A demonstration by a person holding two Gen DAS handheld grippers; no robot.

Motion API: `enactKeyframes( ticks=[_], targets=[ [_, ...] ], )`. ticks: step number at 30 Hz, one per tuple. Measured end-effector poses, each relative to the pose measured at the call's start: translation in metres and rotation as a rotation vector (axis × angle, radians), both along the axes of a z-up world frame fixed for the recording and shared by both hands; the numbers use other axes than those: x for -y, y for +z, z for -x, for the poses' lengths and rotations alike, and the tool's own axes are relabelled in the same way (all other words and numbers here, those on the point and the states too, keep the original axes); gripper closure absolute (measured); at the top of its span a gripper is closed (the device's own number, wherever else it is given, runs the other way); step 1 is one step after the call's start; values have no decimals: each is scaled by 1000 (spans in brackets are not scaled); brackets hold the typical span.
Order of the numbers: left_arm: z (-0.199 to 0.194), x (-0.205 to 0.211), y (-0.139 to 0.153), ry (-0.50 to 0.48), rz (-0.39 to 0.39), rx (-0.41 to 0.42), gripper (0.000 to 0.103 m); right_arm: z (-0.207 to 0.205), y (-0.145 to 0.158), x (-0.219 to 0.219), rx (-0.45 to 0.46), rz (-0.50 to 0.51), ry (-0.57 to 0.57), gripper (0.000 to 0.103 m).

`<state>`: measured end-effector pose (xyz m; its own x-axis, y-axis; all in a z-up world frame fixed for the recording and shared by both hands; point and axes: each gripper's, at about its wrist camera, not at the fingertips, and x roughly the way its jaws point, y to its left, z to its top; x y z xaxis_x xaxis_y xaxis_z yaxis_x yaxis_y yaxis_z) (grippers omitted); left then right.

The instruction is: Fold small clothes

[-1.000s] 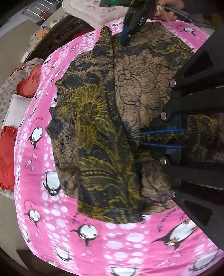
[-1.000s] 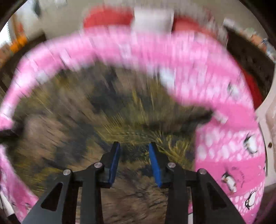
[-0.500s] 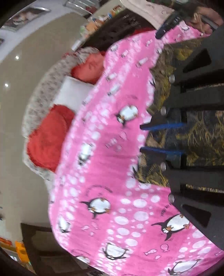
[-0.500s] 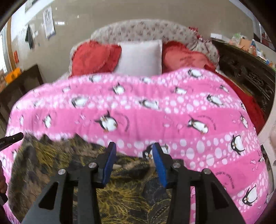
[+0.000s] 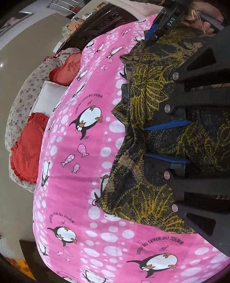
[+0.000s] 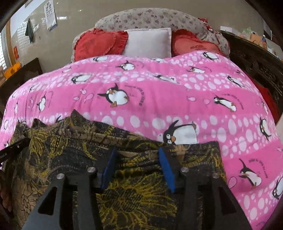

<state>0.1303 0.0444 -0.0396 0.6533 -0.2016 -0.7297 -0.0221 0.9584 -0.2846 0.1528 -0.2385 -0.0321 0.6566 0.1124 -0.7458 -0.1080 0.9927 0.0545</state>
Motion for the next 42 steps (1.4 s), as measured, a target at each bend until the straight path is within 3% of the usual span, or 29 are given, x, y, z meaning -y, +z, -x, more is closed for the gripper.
enactKeyframes(
  ticks=[3, 6, 8, 42],
  targets=[
    [1, 1, 0, 5, -10, 2, 97, -5, -4, -3, -15, 22, -4, 34],
    [-10, 12, -1, 9, -31, 3, 96, -11, -9, 10, -49, -47, -35, 23],
    [-11, 11, 0, 10, -36, 5, 96, -13, -9, 15, -59, -79, -36, 22],
    [-6, 6, 2, 12, -23, 13, 96, -14, -13, 12, -57, -59, -41, 20]
  ],
)
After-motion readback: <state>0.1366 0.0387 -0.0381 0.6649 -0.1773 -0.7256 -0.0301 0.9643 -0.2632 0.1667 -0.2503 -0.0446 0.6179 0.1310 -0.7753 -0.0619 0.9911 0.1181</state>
